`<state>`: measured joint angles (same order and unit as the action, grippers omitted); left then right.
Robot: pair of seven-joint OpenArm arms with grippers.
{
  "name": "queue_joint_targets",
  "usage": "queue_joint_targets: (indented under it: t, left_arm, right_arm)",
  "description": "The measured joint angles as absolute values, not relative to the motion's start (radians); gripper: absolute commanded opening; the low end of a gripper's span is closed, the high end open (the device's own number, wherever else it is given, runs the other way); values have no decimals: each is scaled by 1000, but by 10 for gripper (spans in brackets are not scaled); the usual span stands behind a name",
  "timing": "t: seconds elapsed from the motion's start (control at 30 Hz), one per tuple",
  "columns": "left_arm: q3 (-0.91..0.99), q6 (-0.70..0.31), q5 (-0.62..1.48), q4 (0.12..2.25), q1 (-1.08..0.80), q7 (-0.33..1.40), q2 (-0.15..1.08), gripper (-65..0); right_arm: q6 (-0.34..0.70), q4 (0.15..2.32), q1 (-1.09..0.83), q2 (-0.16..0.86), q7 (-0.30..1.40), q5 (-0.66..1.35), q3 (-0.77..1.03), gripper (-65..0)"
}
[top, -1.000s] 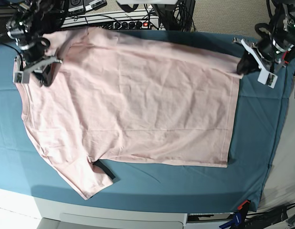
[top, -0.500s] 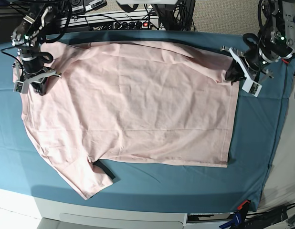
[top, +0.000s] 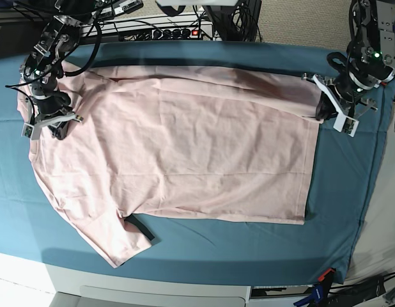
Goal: Fold the T-shirt properly
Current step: 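Release the shoulder edge and regrasp the shirt's side edges with both grippers, then fold the shirt's side strip inward with both grippers toward the shirt's middle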
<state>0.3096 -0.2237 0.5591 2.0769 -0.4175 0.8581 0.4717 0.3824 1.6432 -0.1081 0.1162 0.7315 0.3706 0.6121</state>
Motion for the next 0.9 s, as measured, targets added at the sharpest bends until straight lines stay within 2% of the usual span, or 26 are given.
queue_joint_targets:
  t: [0.1, 0.47, 0.73, 0.9]
  left_arm:
    - [309, -173, 522, 2077, -418, 853, 472, -650]
    - [309, -160, 527, 2077, -418, 843, 472, -650]
    - [309, -160, 536, 2077, -418, 844, 472, -650]
    - [309, -160, 535, 2077, -418, 844, 471, -650]
  right_arm:
    - [381, 1643, -96, 117, 728, 371, 612, -650]
    - [381, 1643, -91, 118, 694, 371, 612, -650]
    - [384, 1642, -59, 219, 695, 390, 612, -650]
    - [384, 1642, -64, 222, 712, 390, 612, -650]
